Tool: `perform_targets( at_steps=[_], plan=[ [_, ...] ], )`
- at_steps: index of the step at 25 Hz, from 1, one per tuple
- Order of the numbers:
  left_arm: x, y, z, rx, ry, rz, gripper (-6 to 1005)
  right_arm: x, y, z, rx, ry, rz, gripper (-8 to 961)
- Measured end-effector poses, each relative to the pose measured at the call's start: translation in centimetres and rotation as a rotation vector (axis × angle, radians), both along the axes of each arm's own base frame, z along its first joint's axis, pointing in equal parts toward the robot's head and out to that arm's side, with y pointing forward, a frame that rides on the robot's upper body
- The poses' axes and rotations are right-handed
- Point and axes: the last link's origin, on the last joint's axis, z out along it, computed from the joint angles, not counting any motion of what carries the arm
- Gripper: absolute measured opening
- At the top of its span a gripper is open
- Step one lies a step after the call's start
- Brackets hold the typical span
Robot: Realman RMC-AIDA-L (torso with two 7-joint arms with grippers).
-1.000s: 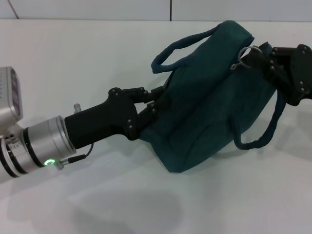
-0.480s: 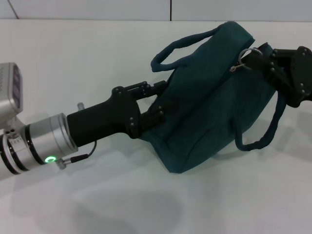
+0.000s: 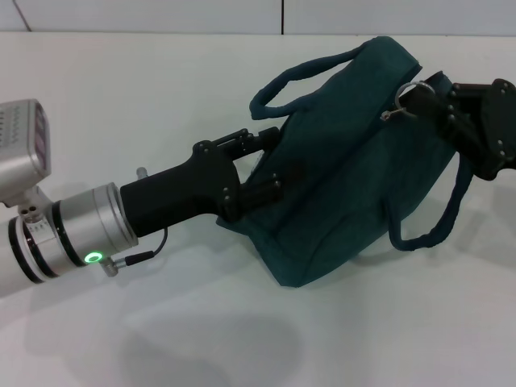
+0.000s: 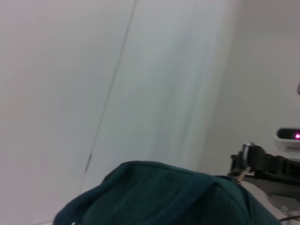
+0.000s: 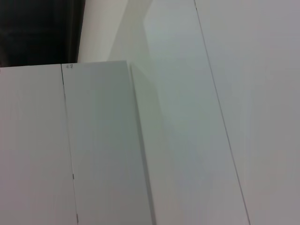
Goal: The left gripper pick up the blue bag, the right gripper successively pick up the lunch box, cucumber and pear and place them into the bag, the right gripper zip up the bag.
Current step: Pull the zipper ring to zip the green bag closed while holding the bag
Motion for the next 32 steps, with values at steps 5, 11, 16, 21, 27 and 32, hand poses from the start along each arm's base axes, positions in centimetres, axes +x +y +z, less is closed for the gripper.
perform_targets(
  at_steps=[5,11,16,21,27,32],
  plan=[
    [-0.2,0.0,-0.2,0.057,0.029,-0.029,688,0.0,0.0,0.0,0.001,0.000,-0.001,6],
    [-0.3,-0.1,-0.1,0.083,0.031,-0.029,580,0.0,0.1,0.1,0.015,0.007,-0.003,6],
    [-0.5,-0.1,0.0,0.106,0.019,-0.015,282,0.0,0.2,0.3,0.028,0.015,-0.009,6],
    [-0.5,-0.1,0.0,0.111,0.023,-0.019,116,0.1,0.4,0.9,0.057,0.046,-0.027,6],
    [-0.7,-0.3,0.1,0.103,0.039,-0.033,66,1.2,0.6,1.9,0.114,0.080,-0.094,7],
    [-1.1,-0.5,0.3,0.096,0.053,-0.037,66,2.2,0.6,2.4,0.141,0.102,-0.152,8]
  ],
)
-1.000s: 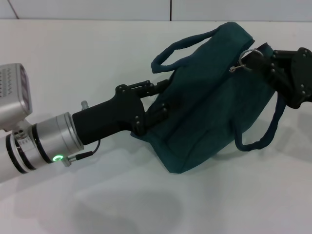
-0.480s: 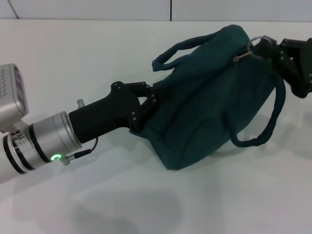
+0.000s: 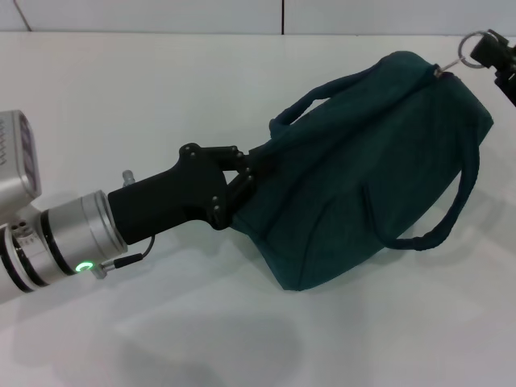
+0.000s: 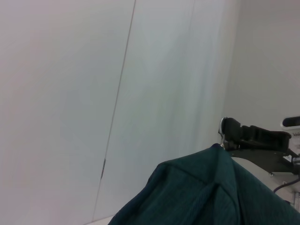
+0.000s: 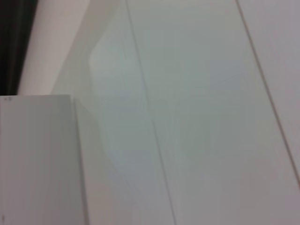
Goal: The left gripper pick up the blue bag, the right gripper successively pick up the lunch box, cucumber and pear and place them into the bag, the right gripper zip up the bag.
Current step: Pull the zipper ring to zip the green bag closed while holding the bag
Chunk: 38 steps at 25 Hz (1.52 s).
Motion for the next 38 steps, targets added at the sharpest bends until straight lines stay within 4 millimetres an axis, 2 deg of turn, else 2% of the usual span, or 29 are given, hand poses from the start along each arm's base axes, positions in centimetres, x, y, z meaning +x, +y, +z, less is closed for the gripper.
perform_targets(
  at_steps=[18,38],
  plan=[
    [-0.2,-0.7,2.3,0.042,-0.012,-0.078,66,2.9,0.8,-0.9,0.051,-0.087,-0.184,9],
    [-0.1,-0.4,2.3,0.040,-0.004,-0.081,67,4.0,1.8,-2.0,0.088,-0.180,-0.257,11]
  ],
)
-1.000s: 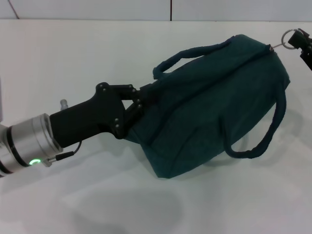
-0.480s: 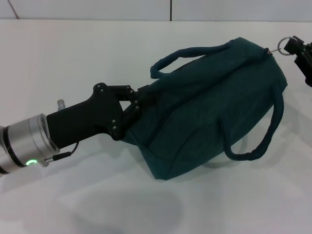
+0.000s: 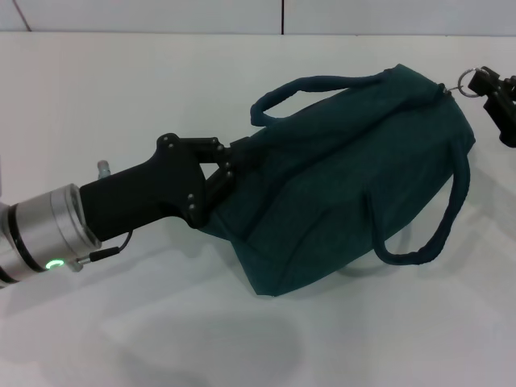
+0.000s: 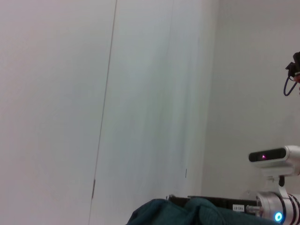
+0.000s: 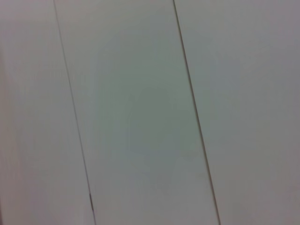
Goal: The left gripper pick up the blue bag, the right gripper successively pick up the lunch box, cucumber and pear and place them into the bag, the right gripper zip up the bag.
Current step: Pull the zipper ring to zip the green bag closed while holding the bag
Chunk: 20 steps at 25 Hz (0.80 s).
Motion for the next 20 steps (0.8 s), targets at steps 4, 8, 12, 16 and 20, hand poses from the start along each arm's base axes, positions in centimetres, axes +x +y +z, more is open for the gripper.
perform_targets(
  at_steps=[4,8,12,16,20],
  plan=[
    [0.0,0.0,0.1,0.003,-0.003,-0.001,67,0.2,0.2,-0.5,0.005,-0.020,-0.013,12],
    [0.0,0.0,0.2,0.003,-0.004,-0.001,66,0.3,0.4,-0.7,0.008,-0.034,-0.021,12],
    [0.0,0.1,0.2,0.005,-0.005,0.000,72,0.0,0.3,-0.9,-0.003,-0.033,-0.006,13],
    [0.1,0.3,0.4,-0.003,-0.034,0.028,80,-0.7,-0.2,-0.7,-0.014,0.007,0.045,13],
    [0.0,0.7,1.2,-0.022,-0.074,0.075,128,-1.4,-0.6,-0.3,-0.020,0.046,0.092,13]
  ],
)
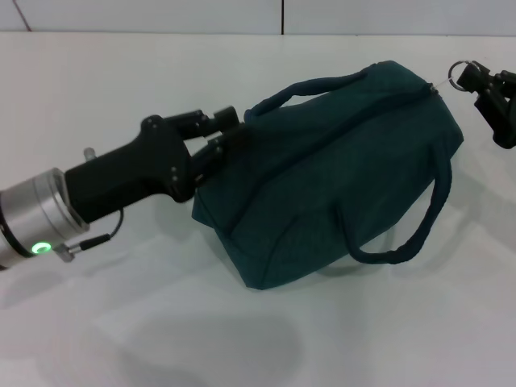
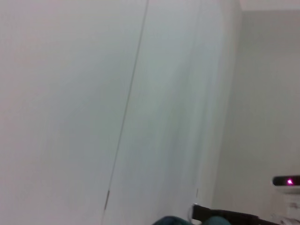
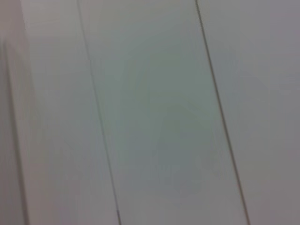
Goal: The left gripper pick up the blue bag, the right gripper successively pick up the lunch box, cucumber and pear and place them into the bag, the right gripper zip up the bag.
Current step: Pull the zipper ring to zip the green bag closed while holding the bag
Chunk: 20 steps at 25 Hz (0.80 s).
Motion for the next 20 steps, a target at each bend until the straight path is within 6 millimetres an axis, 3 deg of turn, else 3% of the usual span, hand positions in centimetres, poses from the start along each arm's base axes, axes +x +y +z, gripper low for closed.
perform_targets(
  at_steps=[7,13,20],
  plan=[
    [0.5,1.2,1.8,-0.032,-0.014,0.018,236,-0.5,-0.4,-0.1,-0.028,0.019,0.037,14],
    [3.3,3.2,1.5,-0.216,0.095,-0.020,473,-0.5,-0.5,-0.3,-0.036,0.017,0.038,15],
    [6.1,5.4,0.7,-0.437,0.293,0.034,535,-0.2,-0.8,-0.4,-0.037,0.016,0.030,16]
  ],
)
